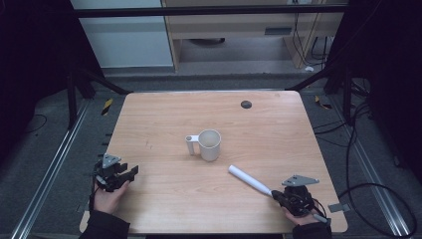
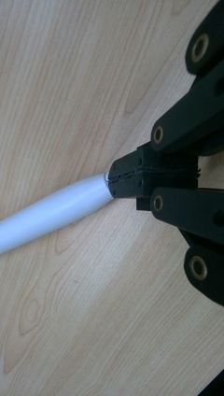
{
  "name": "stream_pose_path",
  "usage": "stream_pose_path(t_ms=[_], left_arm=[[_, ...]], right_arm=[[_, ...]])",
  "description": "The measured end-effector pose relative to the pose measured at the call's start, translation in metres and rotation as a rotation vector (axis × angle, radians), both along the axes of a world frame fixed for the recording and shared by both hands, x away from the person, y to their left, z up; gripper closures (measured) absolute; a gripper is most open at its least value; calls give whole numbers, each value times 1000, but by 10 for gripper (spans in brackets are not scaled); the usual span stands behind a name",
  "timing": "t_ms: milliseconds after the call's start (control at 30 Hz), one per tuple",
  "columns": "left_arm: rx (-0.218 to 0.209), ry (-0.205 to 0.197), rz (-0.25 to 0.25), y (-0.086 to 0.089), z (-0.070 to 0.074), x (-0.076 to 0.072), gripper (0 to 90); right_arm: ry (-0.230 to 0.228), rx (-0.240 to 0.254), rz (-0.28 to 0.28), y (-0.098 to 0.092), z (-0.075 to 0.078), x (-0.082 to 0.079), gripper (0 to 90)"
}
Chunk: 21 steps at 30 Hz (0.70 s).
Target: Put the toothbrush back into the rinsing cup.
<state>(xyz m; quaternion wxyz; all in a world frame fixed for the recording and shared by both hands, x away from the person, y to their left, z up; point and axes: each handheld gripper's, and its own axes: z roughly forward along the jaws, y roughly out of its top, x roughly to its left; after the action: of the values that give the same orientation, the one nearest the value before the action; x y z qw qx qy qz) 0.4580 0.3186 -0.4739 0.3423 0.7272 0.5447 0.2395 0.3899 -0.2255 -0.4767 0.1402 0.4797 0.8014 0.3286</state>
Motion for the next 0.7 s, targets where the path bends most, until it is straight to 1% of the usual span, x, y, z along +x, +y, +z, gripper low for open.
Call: stream_pose_path(t_ms=[33, 267, 567, 700], left_arm=[[0, 1, 0, 0, 0, 0, 513], [-1, 2, 0, 0, 0, 0, 513], [0, 3, -1, 0, 0, 0, 513], [0, 4, -1, 0, -1, 0, 513]], right_arm=[[7, -2, -1, 0, 0, 0, 900], [17, -12, -12, -1, -3, 1, 899], [18, -19, -33, -5, -4, 3, 899], [19, -31, -48, -7, -6, 5, 899]])
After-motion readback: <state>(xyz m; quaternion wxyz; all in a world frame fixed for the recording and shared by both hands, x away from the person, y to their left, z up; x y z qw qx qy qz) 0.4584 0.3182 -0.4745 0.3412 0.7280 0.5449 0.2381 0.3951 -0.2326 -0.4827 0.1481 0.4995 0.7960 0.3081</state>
